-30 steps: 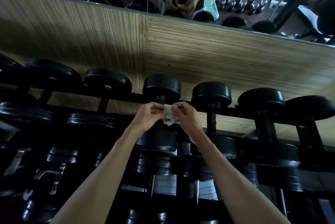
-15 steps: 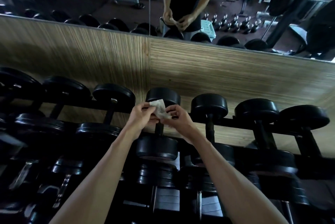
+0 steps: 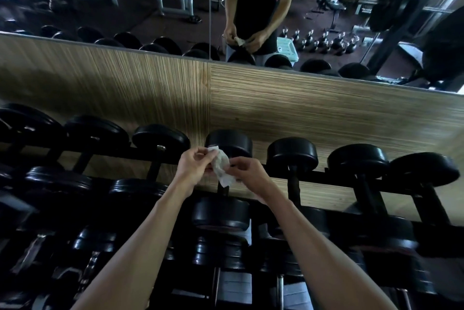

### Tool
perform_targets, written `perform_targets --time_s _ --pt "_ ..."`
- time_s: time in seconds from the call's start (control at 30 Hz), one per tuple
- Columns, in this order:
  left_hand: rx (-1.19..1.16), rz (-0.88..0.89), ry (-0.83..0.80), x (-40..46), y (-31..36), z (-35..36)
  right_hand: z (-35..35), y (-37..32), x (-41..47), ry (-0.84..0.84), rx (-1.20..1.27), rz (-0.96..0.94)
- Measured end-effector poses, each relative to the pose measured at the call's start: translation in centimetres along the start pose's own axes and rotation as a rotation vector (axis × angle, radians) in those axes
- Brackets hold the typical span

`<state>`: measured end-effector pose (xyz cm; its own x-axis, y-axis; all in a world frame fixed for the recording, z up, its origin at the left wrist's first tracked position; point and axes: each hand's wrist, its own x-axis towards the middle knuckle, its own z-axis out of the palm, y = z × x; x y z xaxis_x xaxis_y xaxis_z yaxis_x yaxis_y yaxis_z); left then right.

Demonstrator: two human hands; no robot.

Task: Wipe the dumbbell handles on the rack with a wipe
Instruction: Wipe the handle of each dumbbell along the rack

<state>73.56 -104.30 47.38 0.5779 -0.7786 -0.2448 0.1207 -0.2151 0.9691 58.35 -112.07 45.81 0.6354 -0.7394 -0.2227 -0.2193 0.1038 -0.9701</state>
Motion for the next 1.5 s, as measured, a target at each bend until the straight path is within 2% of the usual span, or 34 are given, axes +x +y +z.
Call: perform_targets --time_s 0.13,0.23,0.37,0.6,0.7,0.87,1.03,1.23,1.33,1.4,1.5 --pt "-0.003 -0.017 -0.039 0.0 -0.4 0.0 0.5 0.3 -0.4 0.033 0.02 0.009" --pt "-0.023 -0.007 -0.143 -0.1 -0.3 -0.3 0.5 0.2 -0.7 -0.016 -0.006 0.053" --pt "-0.14 -0.083 -0.297 0.1 -0.2 -0.6 0.5 0.5 -0.6 0.054 0.007 0.054" --pt "-0.09 -0.087 -0.163 -0.2 -0.6 0.0 0.5 0.0 -1.1 0.11 -0.064 -0.047" --pt "-0.071 -0.042 -0.109 -0.3 -0.7 0.1 0.5 0.3 -1.0 0.135 -0.074 -0.056" --pt "0.04 0.061 -0.167 -0.7 -0.7 0.1 0.5 0.5 -1.1 0.137 -0.072 -0.017" --pt "0.288 0.306 -0.202 -1.5 -0.4 0.2 0.0 0.4 -1.4 0.114 0.133 0.056" --pt "0.473 0.554 -0.245 -1.8 -1.4 -0.8 -1.5 -0.2 -1.5 0.007 0.359 0.161" --pt "0.519 0.51 -0.264 -1.5 -1.3 -1.2 -1.9 -0.3 -1.7 -0.062 0.449 0.21" --pt "0.504 0.454 -0.276 -1.3 -1.4 -1.4 -1.9 -0.3 -2.0 -0.124 0.404 0.186" --pt "0.516 0.463 -0.232 -1.2 -1.8 -1.4 -1.4 -0.1 -1.9 -0.064 0.301 0.095"
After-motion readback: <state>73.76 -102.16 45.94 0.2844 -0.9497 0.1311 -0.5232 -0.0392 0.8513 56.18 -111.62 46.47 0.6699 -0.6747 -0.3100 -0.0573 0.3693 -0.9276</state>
